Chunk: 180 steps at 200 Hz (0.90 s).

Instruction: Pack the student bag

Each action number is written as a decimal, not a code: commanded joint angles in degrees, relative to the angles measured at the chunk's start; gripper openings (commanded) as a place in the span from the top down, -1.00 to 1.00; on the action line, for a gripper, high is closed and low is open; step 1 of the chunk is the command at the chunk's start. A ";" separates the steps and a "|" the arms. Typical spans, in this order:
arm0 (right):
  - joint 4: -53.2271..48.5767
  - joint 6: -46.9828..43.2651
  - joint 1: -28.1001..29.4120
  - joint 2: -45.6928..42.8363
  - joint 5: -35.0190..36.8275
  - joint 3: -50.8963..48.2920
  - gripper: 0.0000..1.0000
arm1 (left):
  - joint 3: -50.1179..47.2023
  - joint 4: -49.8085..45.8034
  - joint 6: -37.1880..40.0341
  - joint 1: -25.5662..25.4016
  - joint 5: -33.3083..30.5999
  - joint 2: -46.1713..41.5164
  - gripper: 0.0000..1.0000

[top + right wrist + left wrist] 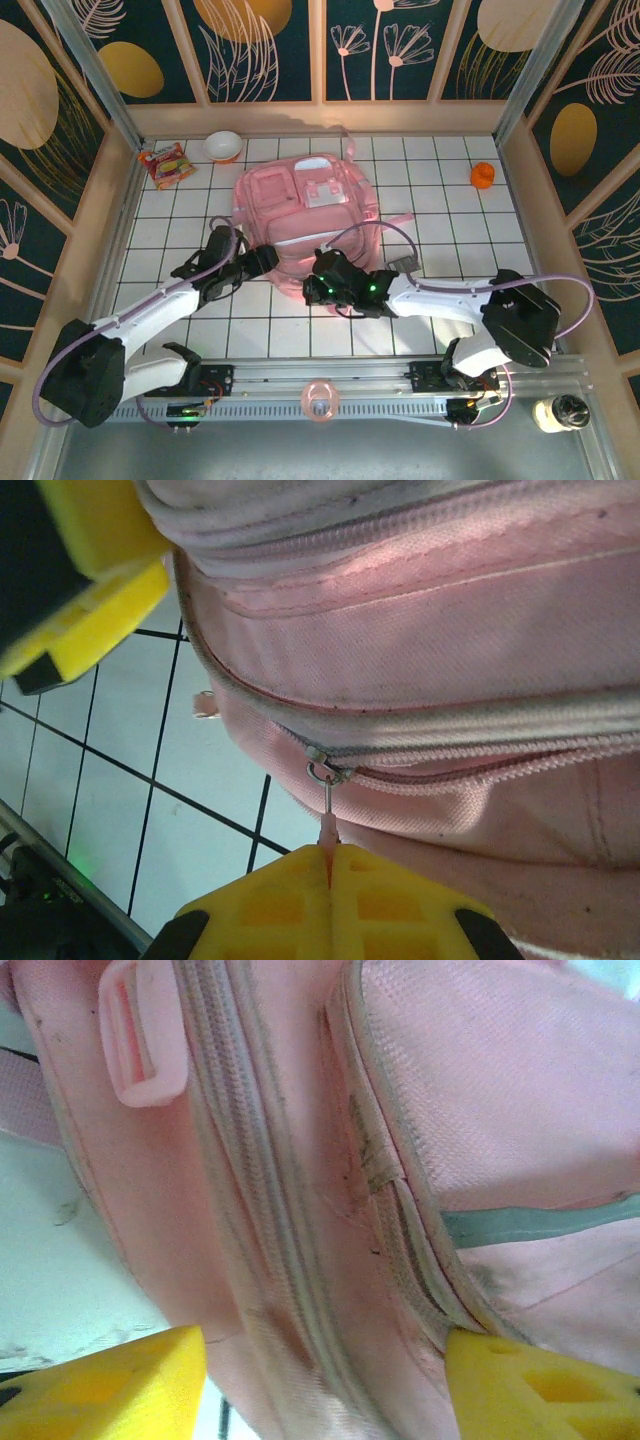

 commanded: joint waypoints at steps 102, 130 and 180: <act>-4.30 -2.46 1.38 1.49 -2.24 3.33 1.00 | -7.95 10.67 -29.33 -0.61 13.39 -7.98 -0.12; -4.62 -2.98 1.27 0.00 -1.81 4.76 1.00 | -6.40 10.60 -28.42 -2.07 13.00 -5.40 -0.11; -5.69 -3.79 1.06 -0.92 -1.43 6.76 1.00 | -6.19 13.70 -30.40 -2.89 12.24 -3.46 0.07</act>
